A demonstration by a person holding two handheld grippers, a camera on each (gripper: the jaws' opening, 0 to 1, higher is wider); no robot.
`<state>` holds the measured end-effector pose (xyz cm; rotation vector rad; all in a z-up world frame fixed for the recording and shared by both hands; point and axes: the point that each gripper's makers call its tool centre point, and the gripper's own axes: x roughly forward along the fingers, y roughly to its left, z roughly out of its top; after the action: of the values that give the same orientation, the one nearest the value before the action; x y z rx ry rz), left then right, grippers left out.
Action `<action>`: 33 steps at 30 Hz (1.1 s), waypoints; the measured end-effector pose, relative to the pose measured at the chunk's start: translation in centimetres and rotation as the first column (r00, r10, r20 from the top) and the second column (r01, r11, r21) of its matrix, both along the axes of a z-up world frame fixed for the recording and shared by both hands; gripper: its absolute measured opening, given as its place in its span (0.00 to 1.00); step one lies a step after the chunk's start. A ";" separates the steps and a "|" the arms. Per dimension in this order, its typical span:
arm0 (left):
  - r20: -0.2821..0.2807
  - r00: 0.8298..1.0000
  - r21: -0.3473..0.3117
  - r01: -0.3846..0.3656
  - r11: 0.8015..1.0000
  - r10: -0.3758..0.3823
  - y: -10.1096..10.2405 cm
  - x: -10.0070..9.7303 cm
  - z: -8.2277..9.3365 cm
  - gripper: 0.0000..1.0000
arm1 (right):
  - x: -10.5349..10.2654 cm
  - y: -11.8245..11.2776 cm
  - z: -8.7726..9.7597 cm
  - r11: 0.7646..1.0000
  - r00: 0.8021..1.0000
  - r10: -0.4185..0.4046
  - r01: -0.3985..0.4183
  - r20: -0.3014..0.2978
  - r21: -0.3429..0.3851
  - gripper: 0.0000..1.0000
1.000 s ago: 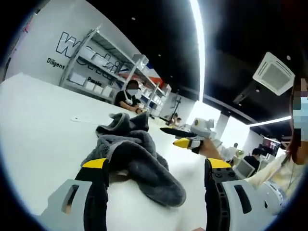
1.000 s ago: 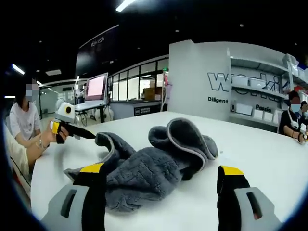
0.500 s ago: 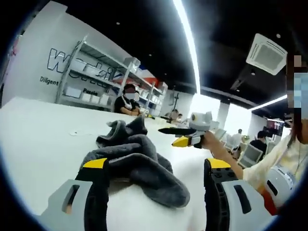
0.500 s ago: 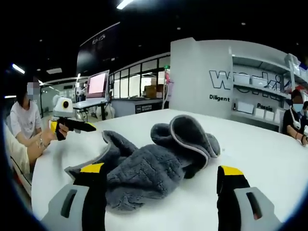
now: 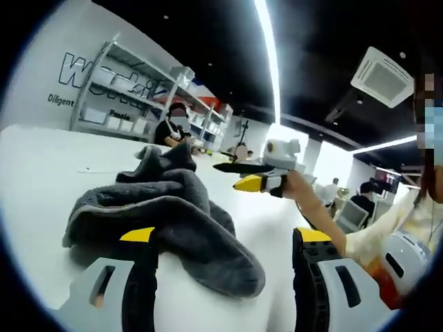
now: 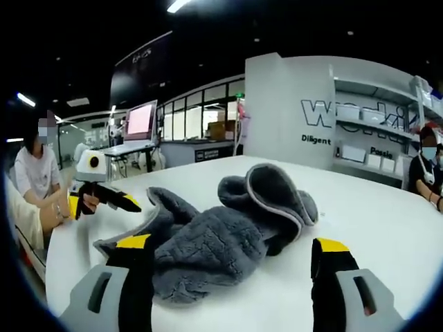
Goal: Fold the towel on the table until its edges align and the towel forms a compact rectangular stack.
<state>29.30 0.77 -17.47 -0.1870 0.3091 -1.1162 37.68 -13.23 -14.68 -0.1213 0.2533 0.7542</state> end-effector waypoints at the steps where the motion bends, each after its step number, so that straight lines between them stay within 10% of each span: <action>1: 0.005 1.000 0.018 0.010 1.000 -0.010 -0.4 -0.2 -0.3 0.78 | 0.0 0.0 0.0 1.000 1.000 0.002 -0.002 0.001 -0.001 0.96; 14: 0.097 0.995 0.170 -0.004 0.985 -0.012 -2.0 -0.5 -2.4 0.70 | -0.4 0.5 -0.6 1.000 1.000 0.015 -0.015 -0.017 -0.015 0.96; 33: 0.053 0.998 0.105 -0.045 0.993 0.039 -0.7 0.8 -2.3 0.17 | 0.6 0.4 -0.2 1.000 0.999 0.022 -0.021 -0.025 0.023 0.97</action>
<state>30.08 0.09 -19.75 -0.0705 0.3175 -1.0583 38.24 -12.81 -14.93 -0.0929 0.2682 0.7802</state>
